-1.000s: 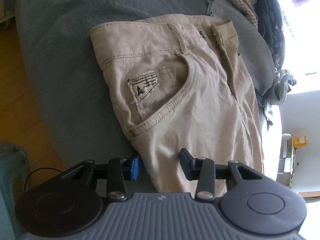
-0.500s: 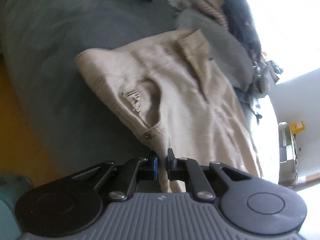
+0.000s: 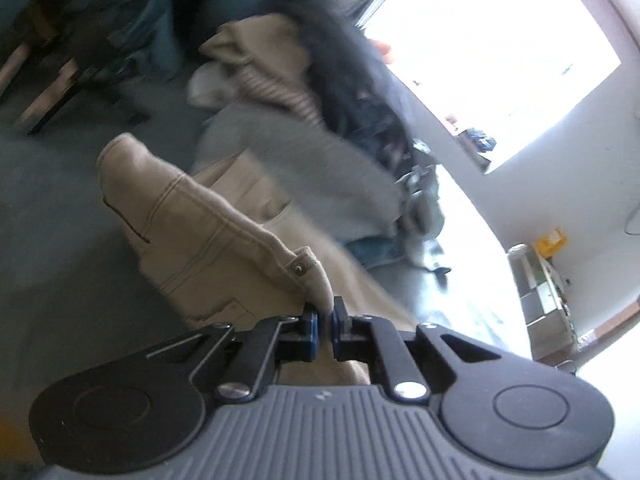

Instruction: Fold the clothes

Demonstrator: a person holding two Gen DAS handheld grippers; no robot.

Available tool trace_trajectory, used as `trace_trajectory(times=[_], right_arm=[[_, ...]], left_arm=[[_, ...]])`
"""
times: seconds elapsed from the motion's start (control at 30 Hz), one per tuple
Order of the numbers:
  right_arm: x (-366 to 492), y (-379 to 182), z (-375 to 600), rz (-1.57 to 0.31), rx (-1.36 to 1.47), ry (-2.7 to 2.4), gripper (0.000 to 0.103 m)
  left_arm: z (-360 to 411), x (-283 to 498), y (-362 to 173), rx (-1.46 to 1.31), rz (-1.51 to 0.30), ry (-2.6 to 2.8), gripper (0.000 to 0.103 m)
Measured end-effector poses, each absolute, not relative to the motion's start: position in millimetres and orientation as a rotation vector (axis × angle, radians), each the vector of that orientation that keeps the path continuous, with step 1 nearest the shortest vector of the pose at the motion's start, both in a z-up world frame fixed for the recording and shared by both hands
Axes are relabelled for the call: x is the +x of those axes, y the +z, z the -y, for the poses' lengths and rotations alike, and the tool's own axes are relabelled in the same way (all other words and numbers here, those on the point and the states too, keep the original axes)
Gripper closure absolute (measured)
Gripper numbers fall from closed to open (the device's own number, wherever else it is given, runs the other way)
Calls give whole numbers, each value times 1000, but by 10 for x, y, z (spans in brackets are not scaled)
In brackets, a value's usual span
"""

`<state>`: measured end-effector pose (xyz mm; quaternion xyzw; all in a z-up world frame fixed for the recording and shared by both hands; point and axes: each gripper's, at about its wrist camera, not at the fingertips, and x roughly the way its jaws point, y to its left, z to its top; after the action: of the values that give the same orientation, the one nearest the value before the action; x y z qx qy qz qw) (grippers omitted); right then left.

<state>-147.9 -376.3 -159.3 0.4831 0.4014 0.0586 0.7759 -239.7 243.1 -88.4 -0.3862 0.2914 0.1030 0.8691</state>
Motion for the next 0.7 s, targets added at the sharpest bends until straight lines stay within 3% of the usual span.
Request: trace_trajectory(times=[0.4, 0.7], right_arm=[[-443, -1266, 3677, -791, 896, 166, 100], [410, -1352, 3375, -813, 825, 72, 100]], left_arm=[[-2568, -1263, -1031, -807, -578, 133, 96], [-2874, -471, -1613, -863, -674, 93, 96]])
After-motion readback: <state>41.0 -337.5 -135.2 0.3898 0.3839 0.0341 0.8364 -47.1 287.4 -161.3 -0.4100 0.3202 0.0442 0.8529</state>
